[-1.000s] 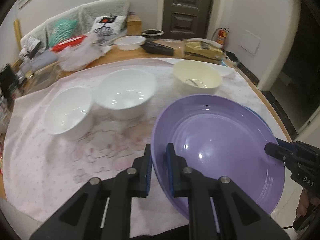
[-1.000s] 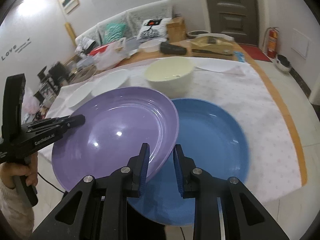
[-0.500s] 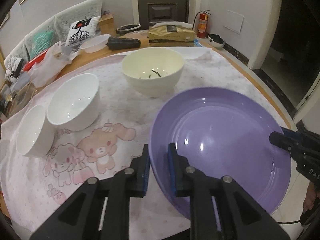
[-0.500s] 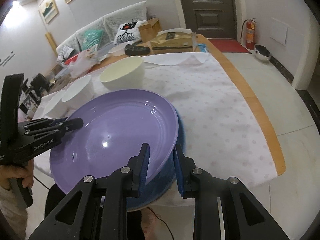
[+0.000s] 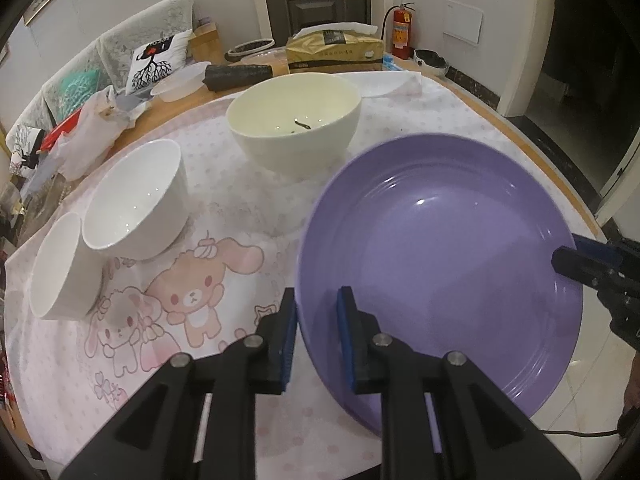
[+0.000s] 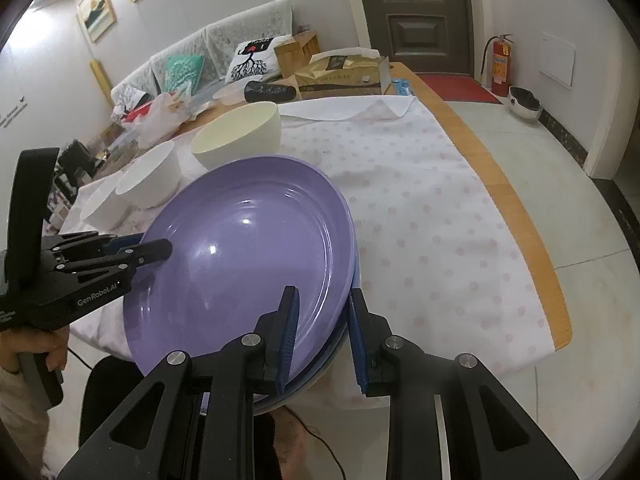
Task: Organize plates and bowls
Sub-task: 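Lower the purple plate onto the blue plate and open the left tool, then grasp a white bowl with the right tool while the left tool grasps another white bowl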
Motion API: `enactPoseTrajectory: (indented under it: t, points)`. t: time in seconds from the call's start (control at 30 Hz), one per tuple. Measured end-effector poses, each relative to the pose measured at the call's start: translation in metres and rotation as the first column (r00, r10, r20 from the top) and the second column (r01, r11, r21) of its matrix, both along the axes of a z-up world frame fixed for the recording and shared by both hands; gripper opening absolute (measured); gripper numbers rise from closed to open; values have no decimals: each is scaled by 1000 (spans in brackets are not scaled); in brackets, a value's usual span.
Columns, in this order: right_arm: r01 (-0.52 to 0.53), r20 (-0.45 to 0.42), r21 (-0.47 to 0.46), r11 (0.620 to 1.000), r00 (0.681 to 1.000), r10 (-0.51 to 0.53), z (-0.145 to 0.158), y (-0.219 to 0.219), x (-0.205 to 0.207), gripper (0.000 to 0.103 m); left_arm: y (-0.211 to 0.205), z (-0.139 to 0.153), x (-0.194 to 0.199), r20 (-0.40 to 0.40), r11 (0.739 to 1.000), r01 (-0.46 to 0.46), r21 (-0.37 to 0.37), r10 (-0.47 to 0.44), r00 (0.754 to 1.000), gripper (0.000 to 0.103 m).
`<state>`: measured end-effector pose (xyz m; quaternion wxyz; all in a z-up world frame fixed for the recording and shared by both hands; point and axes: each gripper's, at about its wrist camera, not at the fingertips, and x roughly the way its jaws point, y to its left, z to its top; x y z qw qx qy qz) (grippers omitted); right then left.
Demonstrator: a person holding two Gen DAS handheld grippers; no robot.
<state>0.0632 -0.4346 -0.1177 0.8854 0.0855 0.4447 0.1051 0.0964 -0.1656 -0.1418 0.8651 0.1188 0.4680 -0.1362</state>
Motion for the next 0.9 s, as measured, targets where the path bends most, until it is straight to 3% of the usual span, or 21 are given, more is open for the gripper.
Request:
enactPoseTrajectory:
  t: [0.33,0.47,0.63,0.9]
  points:
    - [-5,-30,-35,999,1000,4,-1,3,2,21,1,-1,0,-4,1000,7,-5,-7,1000,18]
    - [3,-26,-50,999,1000,-5,2,3,3,22,8,3,2,-15,999,4,-47,-5,1000,19]
    - [-2,19,-88,996,1000,3,15,11,2,31,23,19,3,-6,992,3,-125,-3,1000,27]
    - [-91,100,-103,991,990,101,44,58,14,37,74,54,14,49,979,-18,-201,29,998,33]
